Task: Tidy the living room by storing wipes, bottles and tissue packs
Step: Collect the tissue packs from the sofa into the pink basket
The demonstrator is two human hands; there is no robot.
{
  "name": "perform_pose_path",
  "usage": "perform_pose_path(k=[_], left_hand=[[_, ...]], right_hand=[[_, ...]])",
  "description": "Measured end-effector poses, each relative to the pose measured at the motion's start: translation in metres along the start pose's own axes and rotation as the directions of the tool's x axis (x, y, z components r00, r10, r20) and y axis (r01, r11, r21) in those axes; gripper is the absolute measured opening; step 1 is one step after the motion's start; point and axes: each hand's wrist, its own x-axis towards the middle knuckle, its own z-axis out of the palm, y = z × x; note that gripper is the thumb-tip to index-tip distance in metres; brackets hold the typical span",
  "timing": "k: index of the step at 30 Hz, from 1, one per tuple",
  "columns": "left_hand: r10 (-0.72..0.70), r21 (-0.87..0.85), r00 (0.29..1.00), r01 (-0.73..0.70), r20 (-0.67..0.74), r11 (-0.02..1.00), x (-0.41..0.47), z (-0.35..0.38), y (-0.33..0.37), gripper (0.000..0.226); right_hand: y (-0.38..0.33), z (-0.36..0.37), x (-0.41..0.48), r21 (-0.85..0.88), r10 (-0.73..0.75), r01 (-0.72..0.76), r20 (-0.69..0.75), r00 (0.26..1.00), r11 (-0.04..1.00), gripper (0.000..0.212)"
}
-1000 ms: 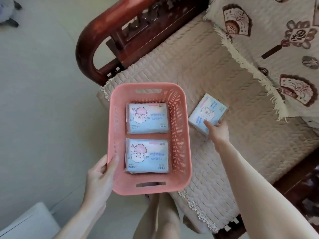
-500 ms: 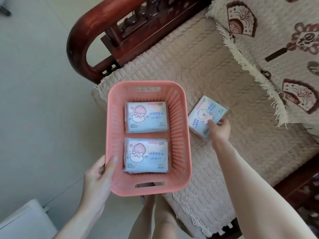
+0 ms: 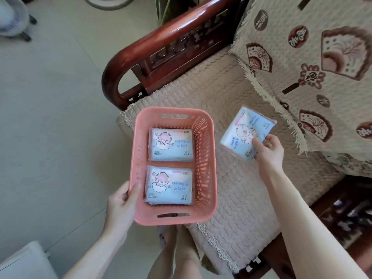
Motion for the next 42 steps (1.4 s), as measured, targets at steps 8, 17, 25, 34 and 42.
perform_pose_path(k=[8, 17, 25, 34, 42], left_hand=[[0.013, 0.045, 1.0, -0.013, -0.001, 0.999, -0.021, -0.019, -0.001, 0.025], [0.014, 0.022, 1.0, -0.014, -0.007, 1.0, -0.038, -0.018, 0.002, 0.017], [0.059, -0.002, 0.998, -0.059, 0.0, 0.998, -0.043, -0.014, -0.001, 0.022], [0.014, -0.022, 1.0, -0.014, 0.008, 1.0, -0.045, -0.012, -0.006, 0.023], [-0.004, -0.029, 1.0, 0.004, 0.021, 1.0, -0.036, -0.014, -0.011, 0.019]], right_hand=[[-0.053, -0.007, -0.066, -0.012, -0.039, 0.043, 0.194, 0.98, 0.999, 0.01], [-0.047, 0.049, -0.146, -0.008, 0.02, -0.018, 0.315, 0.949, 1.0, 0.01], [0.0, 0.1, -0.163, -0.313, 0.038, 0.012, 0.153, 0.988, 0.95, 0.005], [0.033, 0.136, -0.155, -0.103, 0.328, -0.335, -0.081, 0.941, 0.936, 0.014], [0.046, 0.152, -0.154, 0.242, 0.544, -0.514, -0.074, 0.836, 0.823, 0.017]])
